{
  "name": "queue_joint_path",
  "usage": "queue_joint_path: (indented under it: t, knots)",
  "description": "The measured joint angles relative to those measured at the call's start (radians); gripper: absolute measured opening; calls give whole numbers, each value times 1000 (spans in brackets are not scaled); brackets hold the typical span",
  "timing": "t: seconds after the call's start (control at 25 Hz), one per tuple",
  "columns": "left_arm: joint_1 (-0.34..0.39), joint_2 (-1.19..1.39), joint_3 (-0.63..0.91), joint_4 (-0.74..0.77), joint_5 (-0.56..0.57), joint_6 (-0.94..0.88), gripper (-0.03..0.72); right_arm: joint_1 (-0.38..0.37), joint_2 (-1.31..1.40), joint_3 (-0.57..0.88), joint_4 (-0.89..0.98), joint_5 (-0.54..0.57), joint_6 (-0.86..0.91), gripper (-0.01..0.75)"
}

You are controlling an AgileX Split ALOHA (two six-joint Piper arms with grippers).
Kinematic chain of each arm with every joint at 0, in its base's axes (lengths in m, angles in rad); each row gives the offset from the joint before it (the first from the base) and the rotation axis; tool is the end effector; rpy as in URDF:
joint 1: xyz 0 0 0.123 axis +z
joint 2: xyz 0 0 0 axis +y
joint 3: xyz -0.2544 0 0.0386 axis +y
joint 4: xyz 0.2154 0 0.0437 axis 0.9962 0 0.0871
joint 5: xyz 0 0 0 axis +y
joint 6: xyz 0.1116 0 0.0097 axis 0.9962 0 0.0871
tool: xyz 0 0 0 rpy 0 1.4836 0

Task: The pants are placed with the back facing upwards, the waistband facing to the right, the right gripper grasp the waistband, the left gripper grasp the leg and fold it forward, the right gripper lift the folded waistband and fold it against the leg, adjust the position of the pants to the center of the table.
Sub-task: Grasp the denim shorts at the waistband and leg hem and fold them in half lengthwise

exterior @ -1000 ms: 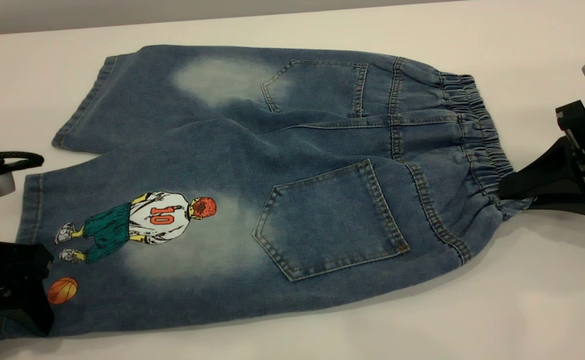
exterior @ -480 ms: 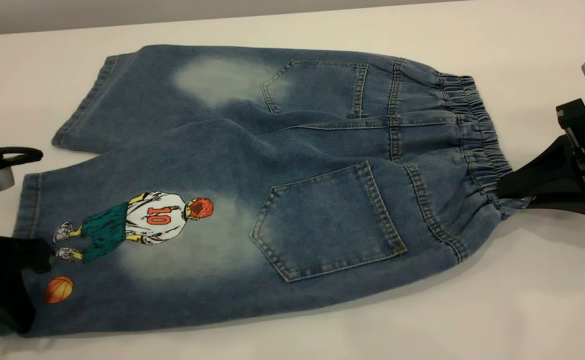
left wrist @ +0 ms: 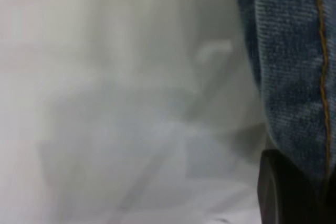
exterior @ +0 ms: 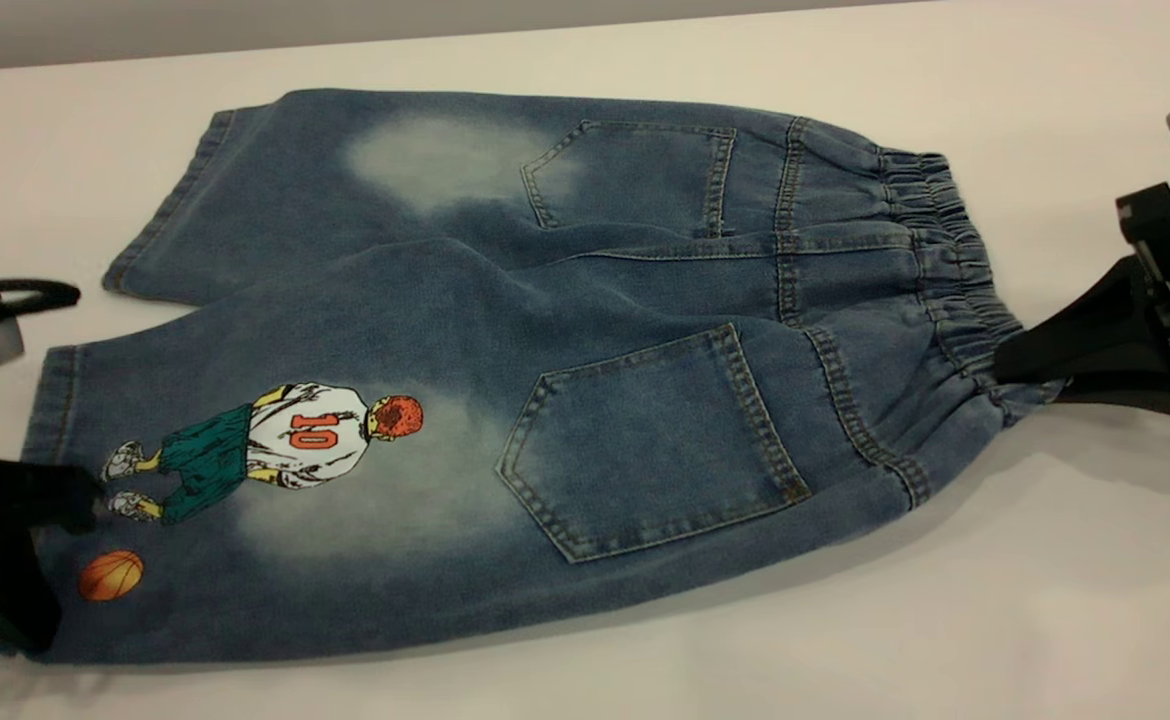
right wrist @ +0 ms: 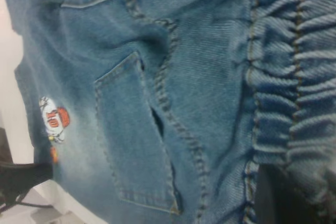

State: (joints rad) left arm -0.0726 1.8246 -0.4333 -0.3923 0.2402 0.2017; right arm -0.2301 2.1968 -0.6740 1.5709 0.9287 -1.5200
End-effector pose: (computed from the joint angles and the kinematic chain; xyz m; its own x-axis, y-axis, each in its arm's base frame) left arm 0.1863 -0.0238 0.0440 -0.9939 -0.1069 -0.0271 -0.1038 0.9898 -0.0973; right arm 0.2574 0.0319 0.0271 -0.9619 0.2566 -0.0943 0.0805 0.5954 0.7994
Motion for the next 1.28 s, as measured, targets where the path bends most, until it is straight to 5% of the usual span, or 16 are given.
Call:
queue_joint_path:
  t: [0.76, 1.28]
  knots:
    - [0, -600, -75, -53, 159, 3, 77, 0, -349, -9, -5, 43, 128, 36]
    - [0, -485, -110, -67, -31, 4, 77, 0, -342, -160, -5, 2, 206, 36]
